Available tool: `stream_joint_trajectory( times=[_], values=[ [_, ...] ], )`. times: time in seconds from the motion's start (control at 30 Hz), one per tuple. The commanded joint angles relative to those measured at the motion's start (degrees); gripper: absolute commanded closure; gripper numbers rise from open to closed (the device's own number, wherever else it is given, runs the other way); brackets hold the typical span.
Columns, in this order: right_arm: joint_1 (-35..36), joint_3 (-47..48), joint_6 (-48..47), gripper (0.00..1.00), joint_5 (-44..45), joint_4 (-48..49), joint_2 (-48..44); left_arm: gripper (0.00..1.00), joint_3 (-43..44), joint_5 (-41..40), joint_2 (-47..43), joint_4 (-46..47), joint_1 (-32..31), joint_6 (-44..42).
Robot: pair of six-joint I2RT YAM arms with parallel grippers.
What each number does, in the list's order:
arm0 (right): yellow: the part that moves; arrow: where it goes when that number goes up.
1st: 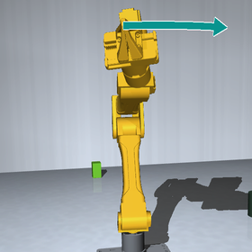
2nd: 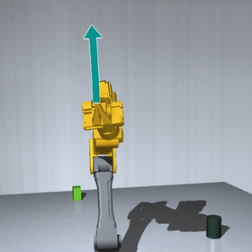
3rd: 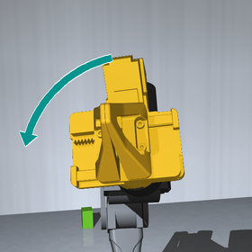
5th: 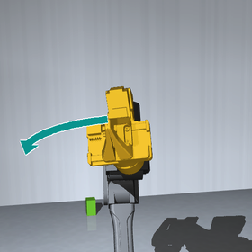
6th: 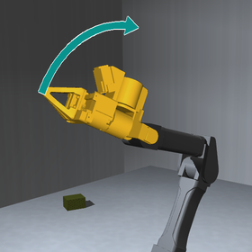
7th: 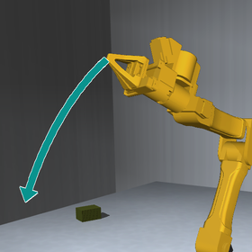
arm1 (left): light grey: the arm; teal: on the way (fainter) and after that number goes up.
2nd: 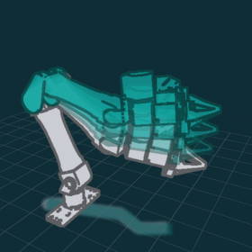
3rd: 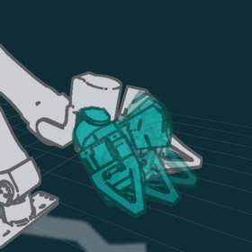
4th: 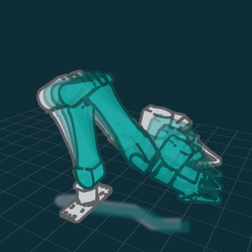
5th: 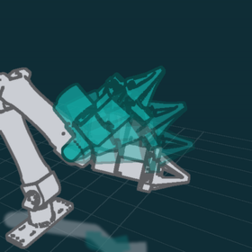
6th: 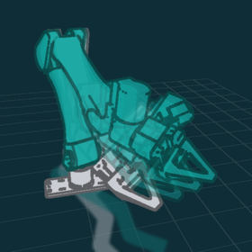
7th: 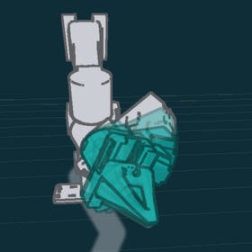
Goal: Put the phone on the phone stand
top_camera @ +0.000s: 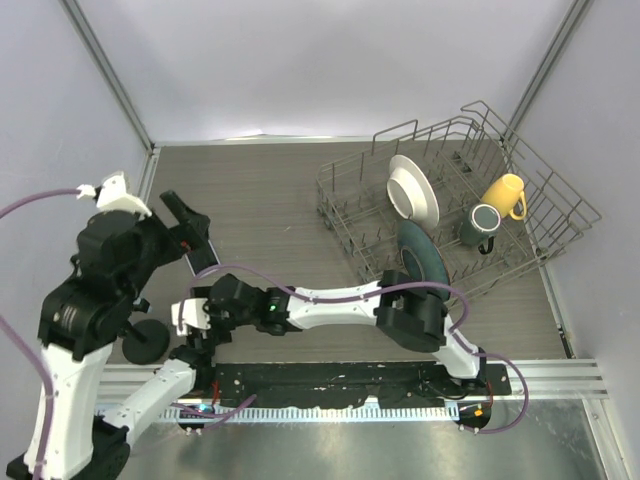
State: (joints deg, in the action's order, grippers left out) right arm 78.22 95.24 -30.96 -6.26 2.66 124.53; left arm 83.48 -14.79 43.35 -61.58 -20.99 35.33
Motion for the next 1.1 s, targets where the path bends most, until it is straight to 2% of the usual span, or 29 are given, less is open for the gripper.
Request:
stream_joint_trajectory(
  times=[0.0,0.13,0.17,0.23,0.27,0.33,0.4,0.43,0.5,0.57,0.67,0.8,0.97,1.07],
  values=[
    [-0.7,-8.5,2.4,0.20,1.7,12.5,-14.5,0.00,2.8,-8.3,8.1,-1.2,0.0,-1.8],
    [-4.9,-27.7,9.9,0.20,1.3,26.3,-27.6,0.00,1.4,-8.6,15.2,0.8,0.9,-1.8],
    [-6.5,-30.8,11.8,0.20,0.4,29.3,-30.5,0.00,1.0,-8.4,17.0,1.5,2.9,-1.6],
    [-10.8,-37.7,15.2,0.20,-1.9,37.1,-36.1,0.00,-1.9,-4.2,21.2,3.0,6.5,-1.1],
    [-12.0,-39.2,18.7,0.20,-1.3,39.6,-37.2,0.00,-3.5,-1.8,22.2,5.8,10.6,-0.4],
    [-16.0,-43.2,21.0,0.20,-0.3,45.0,-38.4,0.00,-8.0,5.2,26.5,8.9,14.7,0.5],
    [-19.1,-45.4,27.5,0.20,-1.5,51.9,-36.7,0.00,-9.0,7.3,31.1,10.1,18.9,3.4],
    [-21.9,-46.8,29.7,0.21,-5.0,53.9,-35.8,0.00,-8.3,5.7,36.2,9.7,19.1,3.5],
    [-23.6,-47.4,33.1,0.21,-6.7,57.8,-33.8,0.00,-6.8,3.7,42.0,8.8,19.2,0.3],
    [-24.9,-47.3,33.5,0.22,-7.6,57.4,-32.1,0.00,-5.6,0.6,48.3,8.0,19.8,-0.8],
    [-26.6,-48.0,34.2,0.23,-9.6,57.2,-31.5,0.00,-6.7,4.8,51.7,10.4,20.7,-3.2],
    [-28.9,-49.2,37.7,0.23,-12.8,61.0,-31.7,0.00,-7.1,4.5,56.5,10.5,20.7,-6.1],
    [-30.0,-50.5,39.6,0.23,-14.0,62.8,-32.6,0.00,-8.8,5.0,58.3,11.7,26.2,-7.6],
    [-30.6,-51.0,40.2,0.23,-14.4,63.5,-32.8,0.00,-11.4,8.4,58.6,13.7,29.3,-8.6]
  ],
)
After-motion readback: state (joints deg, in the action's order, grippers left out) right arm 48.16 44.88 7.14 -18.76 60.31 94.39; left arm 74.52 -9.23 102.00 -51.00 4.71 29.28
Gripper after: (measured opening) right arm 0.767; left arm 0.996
